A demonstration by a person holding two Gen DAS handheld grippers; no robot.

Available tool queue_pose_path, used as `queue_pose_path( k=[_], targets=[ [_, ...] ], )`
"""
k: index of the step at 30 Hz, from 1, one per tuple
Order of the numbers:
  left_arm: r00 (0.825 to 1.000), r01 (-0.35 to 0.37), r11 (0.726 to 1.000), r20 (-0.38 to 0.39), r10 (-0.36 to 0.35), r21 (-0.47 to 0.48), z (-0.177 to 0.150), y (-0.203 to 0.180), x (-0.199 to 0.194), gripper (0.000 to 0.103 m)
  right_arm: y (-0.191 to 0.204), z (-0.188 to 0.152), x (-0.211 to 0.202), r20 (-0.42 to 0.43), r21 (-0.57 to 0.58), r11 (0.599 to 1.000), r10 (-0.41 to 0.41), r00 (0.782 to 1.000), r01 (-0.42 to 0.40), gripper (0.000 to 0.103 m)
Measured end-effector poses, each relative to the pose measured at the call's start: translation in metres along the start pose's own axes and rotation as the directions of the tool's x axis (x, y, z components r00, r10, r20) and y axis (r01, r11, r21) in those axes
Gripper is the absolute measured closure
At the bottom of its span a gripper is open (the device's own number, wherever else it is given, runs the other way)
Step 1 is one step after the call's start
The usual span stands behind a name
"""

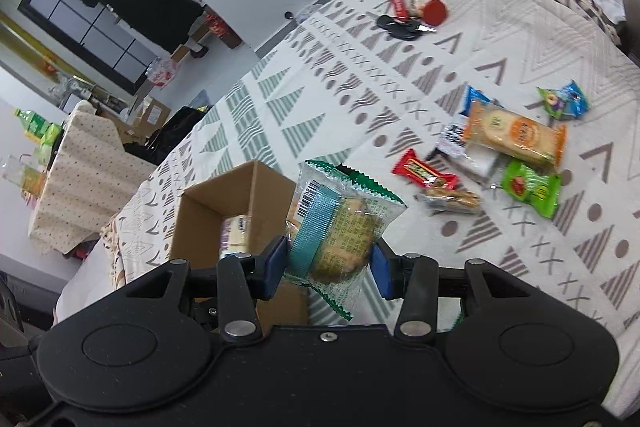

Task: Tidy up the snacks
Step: 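Carry the red packet with the left tool while the right carries the biscuit packet to the box, then open the left tool over the box while the right releases the biscuit packet inside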

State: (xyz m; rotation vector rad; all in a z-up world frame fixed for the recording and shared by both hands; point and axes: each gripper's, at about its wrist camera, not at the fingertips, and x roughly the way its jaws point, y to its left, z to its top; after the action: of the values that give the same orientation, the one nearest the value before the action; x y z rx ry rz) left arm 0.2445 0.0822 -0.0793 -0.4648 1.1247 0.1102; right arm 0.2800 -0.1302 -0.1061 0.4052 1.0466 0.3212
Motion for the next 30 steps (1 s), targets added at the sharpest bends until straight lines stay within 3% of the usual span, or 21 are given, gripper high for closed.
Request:
queue_pose_path(
  k=[24, 30],
  targets=[
    [1.000, -0.023, 0.993, 0.002, 0.023, -0.112, 0.038, 0.084, 0.007, 0.086, 0.069, -0.001, 0.044, -0.081, -0.084, 0.995, 0.051, 0.995, -0.058, 0.059],
    [0.997, -0.072, 0.988, -0.001, 0.073, -0.138, 0.046, 0.106, 0.009, 0.086, 0.090, -0.004, 0.059, -0.107, -0.108, 0.991, 0.061, 0.992, -0.073, 0.059]
  ],
)
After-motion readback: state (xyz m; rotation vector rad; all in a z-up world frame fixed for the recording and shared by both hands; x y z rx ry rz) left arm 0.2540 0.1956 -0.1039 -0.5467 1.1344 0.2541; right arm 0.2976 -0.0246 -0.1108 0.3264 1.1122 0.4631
